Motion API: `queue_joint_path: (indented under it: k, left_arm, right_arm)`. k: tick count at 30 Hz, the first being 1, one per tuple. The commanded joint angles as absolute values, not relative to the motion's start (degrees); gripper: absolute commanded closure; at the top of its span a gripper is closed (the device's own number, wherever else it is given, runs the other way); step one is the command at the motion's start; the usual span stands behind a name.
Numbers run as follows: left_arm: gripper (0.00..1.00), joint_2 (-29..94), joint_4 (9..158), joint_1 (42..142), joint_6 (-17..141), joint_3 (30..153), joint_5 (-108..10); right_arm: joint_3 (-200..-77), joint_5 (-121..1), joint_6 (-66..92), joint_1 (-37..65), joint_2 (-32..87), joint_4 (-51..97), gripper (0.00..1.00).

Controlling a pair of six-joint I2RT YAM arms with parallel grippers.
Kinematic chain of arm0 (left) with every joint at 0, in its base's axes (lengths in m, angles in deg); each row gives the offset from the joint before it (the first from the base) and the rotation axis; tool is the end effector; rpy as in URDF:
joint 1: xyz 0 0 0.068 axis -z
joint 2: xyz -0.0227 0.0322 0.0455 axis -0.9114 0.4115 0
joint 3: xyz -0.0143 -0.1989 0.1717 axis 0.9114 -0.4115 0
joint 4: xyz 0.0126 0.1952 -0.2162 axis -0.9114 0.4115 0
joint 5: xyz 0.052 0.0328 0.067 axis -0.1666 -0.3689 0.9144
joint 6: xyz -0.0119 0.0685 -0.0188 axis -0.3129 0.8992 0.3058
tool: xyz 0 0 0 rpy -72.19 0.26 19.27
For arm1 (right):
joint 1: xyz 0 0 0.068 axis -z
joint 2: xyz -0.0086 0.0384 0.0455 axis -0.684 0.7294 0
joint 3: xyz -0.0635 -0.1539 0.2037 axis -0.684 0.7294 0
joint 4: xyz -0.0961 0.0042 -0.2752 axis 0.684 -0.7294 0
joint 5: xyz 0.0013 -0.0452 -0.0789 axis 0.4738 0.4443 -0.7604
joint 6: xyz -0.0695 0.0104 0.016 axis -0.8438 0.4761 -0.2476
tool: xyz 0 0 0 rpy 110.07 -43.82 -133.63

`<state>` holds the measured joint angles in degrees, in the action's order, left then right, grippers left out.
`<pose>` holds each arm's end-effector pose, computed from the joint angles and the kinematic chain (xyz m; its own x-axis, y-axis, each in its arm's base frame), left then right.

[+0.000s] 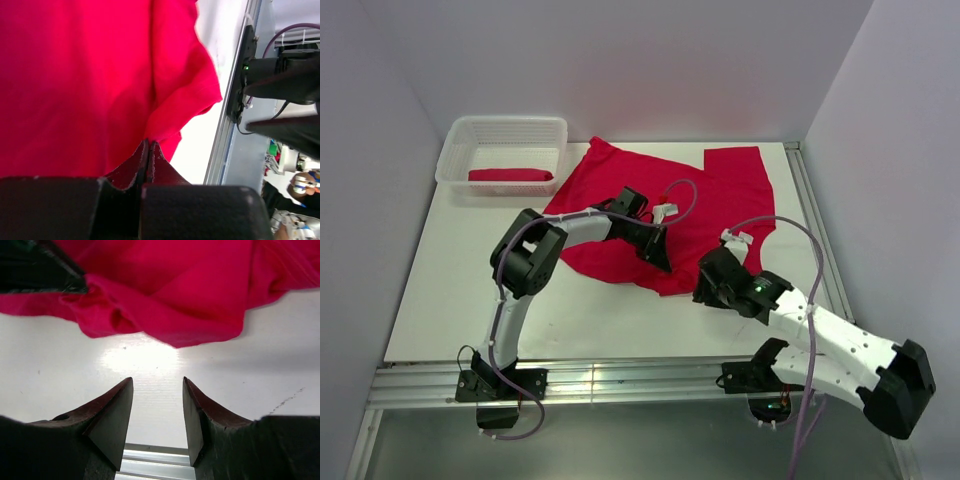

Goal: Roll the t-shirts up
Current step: Flatten the tshirt

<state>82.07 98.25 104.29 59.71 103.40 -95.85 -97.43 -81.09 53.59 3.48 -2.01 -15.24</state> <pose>0.3437 -0.3365 0.1013 -0.7842 0.4498 -0.4273 0.5720 0.2575 -0.7788 0.1775 0.1292 0.1821 -0.8098 0.2597 -0.5261 0.1162 0.9499 0.2902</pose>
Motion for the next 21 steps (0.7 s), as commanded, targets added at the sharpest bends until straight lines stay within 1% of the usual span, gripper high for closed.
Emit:
queue_joint_path:
  k: [1,3,6,15,21]
  left_arm:
    - [1.0,82.98,100.35,104.11,60.54,105.66,-98.06]
    - [1.0,83.16,100.79,104.02,60.72,105.83,-98.33]
    - [1.0,83.42,101.23,104.02,60.9,106.19,-98.59]
    - [1.0,83.07,101.4,104.11,61.43,106.28,-99.56]
    - [1.0,82.89,101.31,104.02,61.43,106.01,-99.82]
  right_arm:
    - [-101.91,-90.7,54.17,-2.35,1.05,-17.61,0.47]
    - [-103.92,-92.11,53.37,-4.55,4.2,-18.3,0.42]
    - [-108.14,-98.43,55.21,-8.33,9.47,-22.94,0.39]
    - [-116.76,-111.26,61.8,-13.87,26.62,-33.15,0.41]
    - [-118.96,-114.87,63.13,-14.32,31.46,-33.42,0.43]
